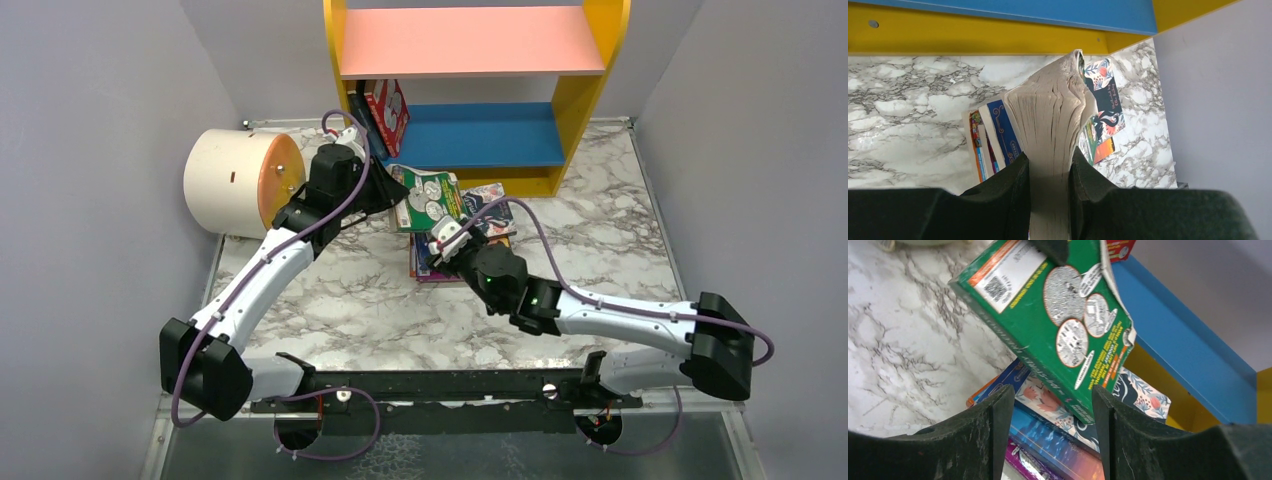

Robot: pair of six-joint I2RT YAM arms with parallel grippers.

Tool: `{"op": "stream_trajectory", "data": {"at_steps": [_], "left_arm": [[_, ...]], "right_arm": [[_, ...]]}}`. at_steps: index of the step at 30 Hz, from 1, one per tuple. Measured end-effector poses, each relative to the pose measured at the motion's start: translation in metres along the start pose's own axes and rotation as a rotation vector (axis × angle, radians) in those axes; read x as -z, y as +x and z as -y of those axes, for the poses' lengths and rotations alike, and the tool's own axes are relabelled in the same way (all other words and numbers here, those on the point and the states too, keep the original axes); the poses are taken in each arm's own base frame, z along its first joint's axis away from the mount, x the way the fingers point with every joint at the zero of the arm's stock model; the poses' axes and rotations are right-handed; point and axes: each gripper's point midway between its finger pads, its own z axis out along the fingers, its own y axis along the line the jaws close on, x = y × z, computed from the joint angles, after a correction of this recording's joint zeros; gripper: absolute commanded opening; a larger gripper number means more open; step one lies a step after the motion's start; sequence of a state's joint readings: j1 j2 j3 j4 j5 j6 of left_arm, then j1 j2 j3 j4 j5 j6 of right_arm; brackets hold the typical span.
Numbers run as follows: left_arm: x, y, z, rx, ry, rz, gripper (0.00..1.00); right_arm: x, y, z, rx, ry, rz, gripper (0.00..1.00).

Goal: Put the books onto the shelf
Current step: Pick up the book from the center of the board.

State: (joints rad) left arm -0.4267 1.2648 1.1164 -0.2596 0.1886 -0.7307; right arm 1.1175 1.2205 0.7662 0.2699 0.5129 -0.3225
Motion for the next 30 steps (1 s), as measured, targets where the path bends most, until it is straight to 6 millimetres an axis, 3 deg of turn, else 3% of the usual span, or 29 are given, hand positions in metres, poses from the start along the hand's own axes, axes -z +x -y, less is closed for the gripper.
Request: {"op": "stream_trajectory", "data": {"at_steps": [5,19,26,30], "left_arm": [[-0.003,0.001,-0.001,0.002,-0.002,-0.010,0.00],[0.000,0.005,0.007,0.003,0.032,-0.043,0.00],[0.002,0.011,0.006,0.008,0.031,-0.072,0.00],[0.004,0.010,0.010,0.012,0.044,-0.070,0.00]], "right_arm": [[-0.010,0.015,-0.018,0.072,-0.024,-0.033,0.60],[-0.050,0.022,-0.025,0.186,0.080,-0.022,0.63],[-0.064,0.019,-0.013,0.257,0.220,0.019,0.55],[-0.060,0.014,-0.003,0.271,0.270,0.050,0.39]]}}
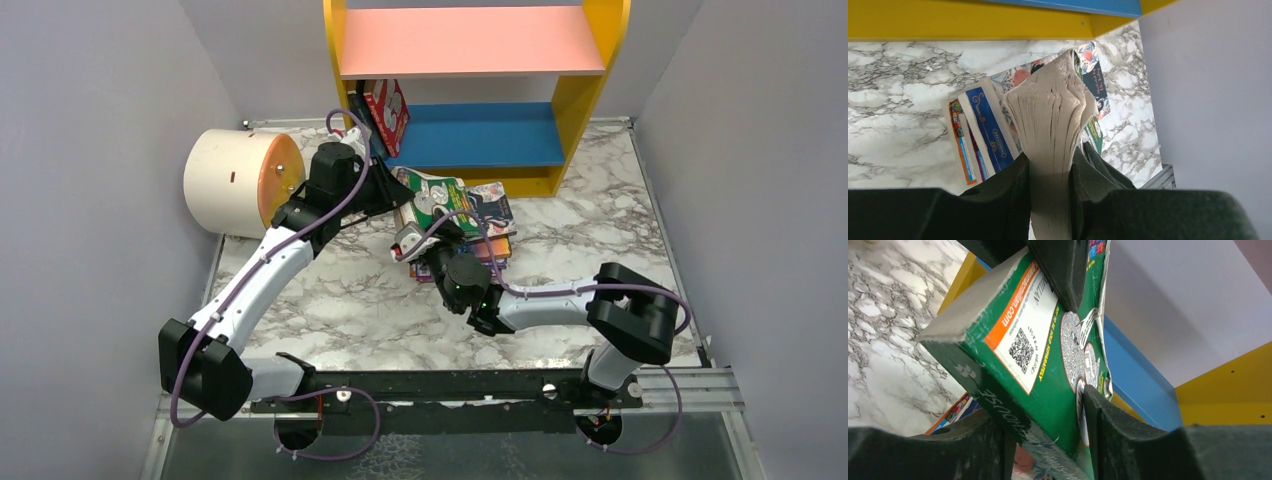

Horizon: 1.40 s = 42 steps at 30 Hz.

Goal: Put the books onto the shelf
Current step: Pick up the book from the center of the board, then place the book on the shelf.

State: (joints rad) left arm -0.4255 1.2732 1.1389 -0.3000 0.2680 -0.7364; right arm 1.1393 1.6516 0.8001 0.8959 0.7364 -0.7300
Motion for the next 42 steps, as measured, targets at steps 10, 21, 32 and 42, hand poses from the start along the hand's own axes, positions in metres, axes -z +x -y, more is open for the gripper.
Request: {"op": "stream_trajectory", "data": {"at_steps": [10,21,32,42], "left_arm": [[0.004,-0.007,0.011,-0.017,0.033,0.016,0.66],[0.046,-0.048,0.018,-0.075,-0.006,0.243,0.80],[0.090,-0.048,-0.029,-0.089,-0.177,0.434,0.82],[0.084,-0.021,-0.056,-0.090,-0.196,0.426,0.81]], "right_arm": [[0.008,-0.005,0.014,0.008,0.000,0.025,0.01],[0.030,-0.024,0.056,-0.202,-0.021,-0.012,0.01],[0.006,-0.066,0.090,-0.413,0.067,-0.020,0.01],[-0.055,-0.043,0.078,-0.473,0.126,-0.130,0.01]]}}
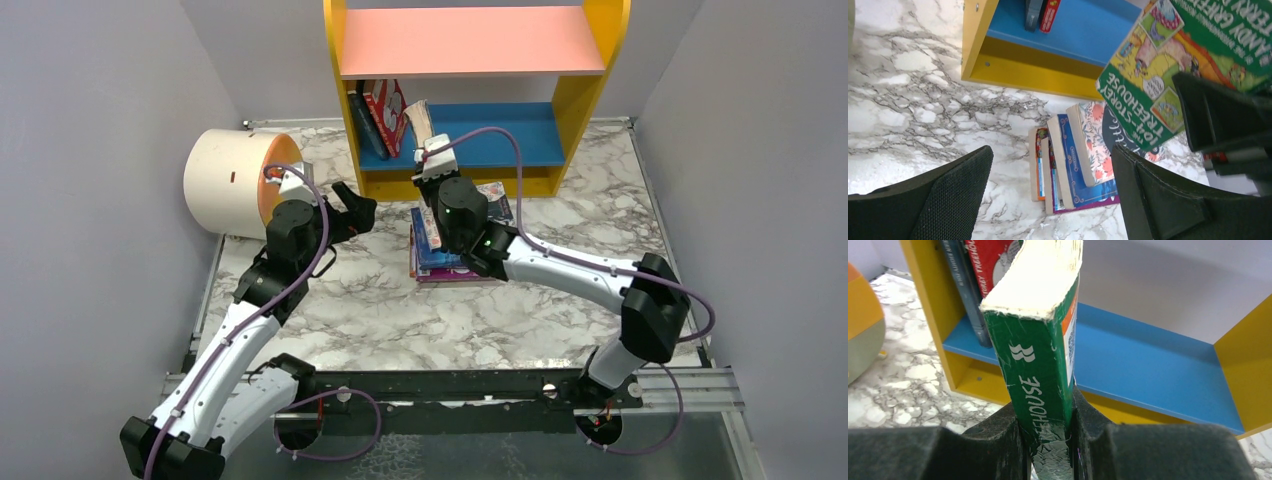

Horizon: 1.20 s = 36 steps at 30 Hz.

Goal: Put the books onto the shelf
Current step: Place the book on the shelf.

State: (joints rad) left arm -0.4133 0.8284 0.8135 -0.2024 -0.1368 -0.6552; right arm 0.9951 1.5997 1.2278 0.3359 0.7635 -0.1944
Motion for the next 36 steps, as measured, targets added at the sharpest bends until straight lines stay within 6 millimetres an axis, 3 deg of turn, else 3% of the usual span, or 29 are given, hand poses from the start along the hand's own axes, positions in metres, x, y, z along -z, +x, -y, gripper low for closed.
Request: {"op": "stream_trajectory", "data": {"at_steps": [6,11,20,25,33,36], "left_arm": [[-0.001,0.012,-0.005,-0.004,0.014,-0.009,0.81],[-0.001,0.013,-0.003,-0.005,0.031,-0.002,0.81],[-0.002,0.021,-0.006,-0.006,0.034,-0.021,0.81],[-0.003,0.024,-0.008,-0.007,0.033,-0.023,0.81],[0.000,0.024,-0.008,-0.007,0.036,-0.020,0.81],[0.002,0.022,-0.008,-0.006,0.039,-0.015,0.81]], "right_arm": [[-0.028,0.018,0.005,-0.003,0.050,-0.024,0.01],[-0.046,0.021,0.008,-0.019,0.082,-0.003,0.01],[-0.065,-0.002,0.010,-0.074,0.114,0.063,0.01],[-0.088,-0.015,0.007,-0.107,0.132,0.105,0.01],[-0.119,0.024,-0.012,-0.083,0.140,0.071,0.01],[-0.124,0.020,-0.012,-0.097,0.161,0.101,0.01]]}}
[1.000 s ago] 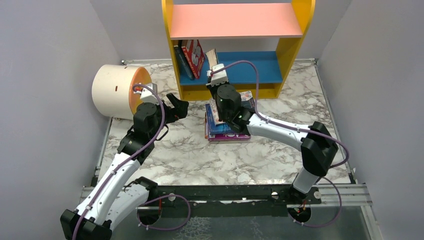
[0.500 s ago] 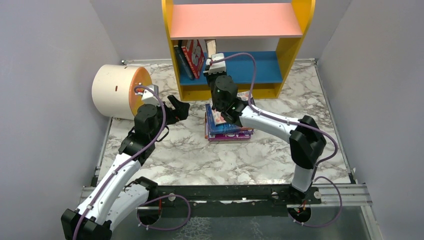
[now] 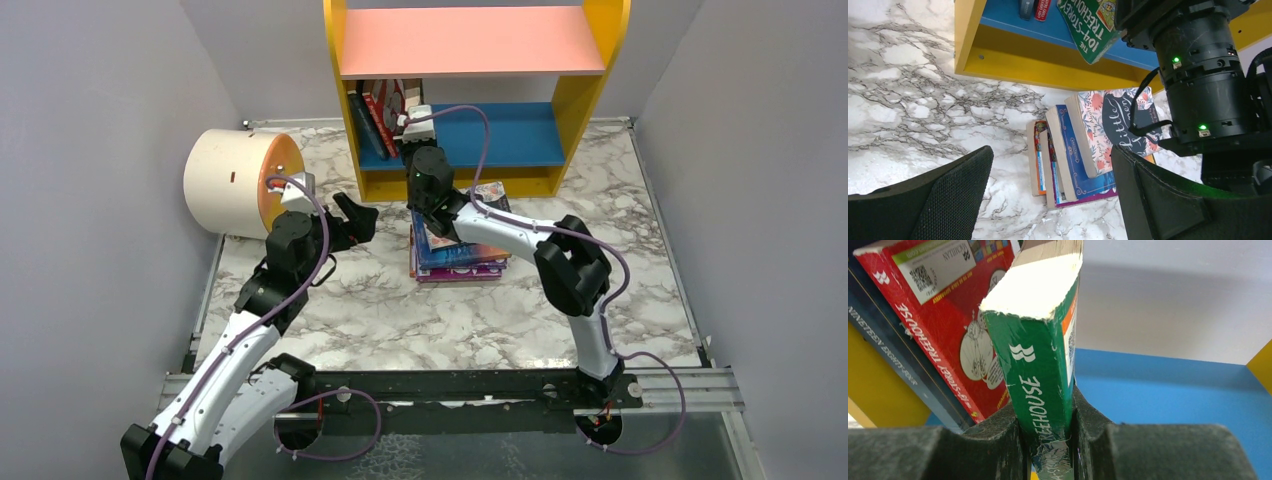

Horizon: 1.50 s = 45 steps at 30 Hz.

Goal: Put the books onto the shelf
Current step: Place the book on the shelf.

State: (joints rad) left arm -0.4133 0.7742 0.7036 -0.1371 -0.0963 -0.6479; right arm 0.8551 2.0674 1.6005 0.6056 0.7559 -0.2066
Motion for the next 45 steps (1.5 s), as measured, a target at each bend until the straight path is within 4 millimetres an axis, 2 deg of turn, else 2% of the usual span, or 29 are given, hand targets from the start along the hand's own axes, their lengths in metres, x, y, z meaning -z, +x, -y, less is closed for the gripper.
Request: {"op": "stream_trajectory", "data": {"at_steps": [4,11,20,40,45], "left_arm": [[0.002,0.000,0.000,0.000,0.002,0.002,0.81],[0.003,0.008,-0.006,-0.002,-0.009,-0.013,0.81],[0.005,0.006,-0.005,-0.001,-0.005,-0.005,0.81],[0.008,0.004,-0.005,0.000,0.000,0.006,0.81],[0.009,0.004,-0.005,-0.004,-0.001,0.008,0.81]], "right_arm": [[-0.008,-0.003,-0.004,-0.008,0.024,0.030,0.01],[-0.023,0.005,-0.014,0.004,0.059,0.056,0.01],[-0.039,0.001,-0.014,0.012,0.119,0.095,0.01],[-0.054,0.007,-0.017,-0.031,0.131,0.088,0.01],[-0.055,0.009,-0.020,-0.038,0.111,0.084,0.07]]}}
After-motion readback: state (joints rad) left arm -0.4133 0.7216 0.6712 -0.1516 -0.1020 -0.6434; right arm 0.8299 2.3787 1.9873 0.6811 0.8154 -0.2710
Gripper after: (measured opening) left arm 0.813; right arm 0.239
